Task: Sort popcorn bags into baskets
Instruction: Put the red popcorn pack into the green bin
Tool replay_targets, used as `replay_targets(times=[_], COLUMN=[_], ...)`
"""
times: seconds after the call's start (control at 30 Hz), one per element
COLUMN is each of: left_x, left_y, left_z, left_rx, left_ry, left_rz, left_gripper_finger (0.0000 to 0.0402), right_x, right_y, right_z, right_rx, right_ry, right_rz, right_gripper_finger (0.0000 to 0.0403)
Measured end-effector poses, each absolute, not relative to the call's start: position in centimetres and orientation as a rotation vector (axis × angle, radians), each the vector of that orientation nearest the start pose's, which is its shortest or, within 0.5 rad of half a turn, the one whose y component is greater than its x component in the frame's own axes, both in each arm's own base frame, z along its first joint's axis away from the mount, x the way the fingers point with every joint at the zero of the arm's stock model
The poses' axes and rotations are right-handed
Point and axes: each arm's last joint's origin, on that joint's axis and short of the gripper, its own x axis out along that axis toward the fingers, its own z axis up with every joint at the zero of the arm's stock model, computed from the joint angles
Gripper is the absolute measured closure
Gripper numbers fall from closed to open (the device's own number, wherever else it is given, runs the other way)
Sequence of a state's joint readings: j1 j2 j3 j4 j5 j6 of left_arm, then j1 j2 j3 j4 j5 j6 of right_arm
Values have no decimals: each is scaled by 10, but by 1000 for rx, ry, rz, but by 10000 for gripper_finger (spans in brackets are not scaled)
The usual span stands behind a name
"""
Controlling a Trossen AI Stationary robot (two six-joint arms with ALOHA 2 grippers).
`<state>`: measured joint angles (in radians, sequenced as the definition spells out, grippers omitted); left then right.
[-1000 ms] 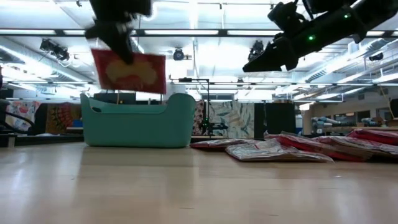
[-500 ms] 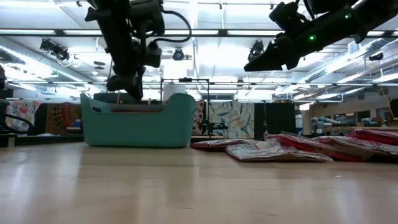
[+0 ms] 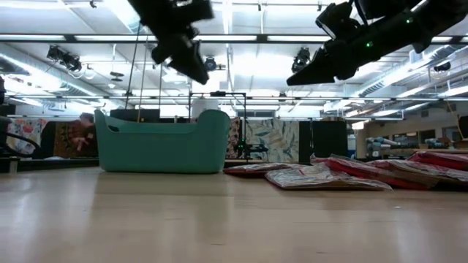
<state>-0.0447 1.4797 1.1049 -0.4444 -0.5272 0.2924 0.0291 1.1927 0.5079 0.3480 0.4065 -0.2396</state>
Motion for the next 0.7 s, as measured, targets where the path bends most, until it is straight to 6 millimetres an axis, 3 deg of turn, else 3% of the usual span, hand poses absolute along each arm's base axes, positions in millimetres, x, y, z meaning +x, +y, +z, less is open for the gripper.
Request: replay_targets(times=[0.37,0.7], left_x=[347,389], left_y=[-25,-35], left_z=[218,180], left_rx=[479,492], left_ry=[847,909], left_rz=[265,262], left_gripper_finger=[219,234], right_x=[236,233], right_y=[-10,-18], right_z=[202,196], right_rx=[-255,-192], right_ry=[451,512], right_rz=[-377,-419], right_gripper_finger=[204,211])
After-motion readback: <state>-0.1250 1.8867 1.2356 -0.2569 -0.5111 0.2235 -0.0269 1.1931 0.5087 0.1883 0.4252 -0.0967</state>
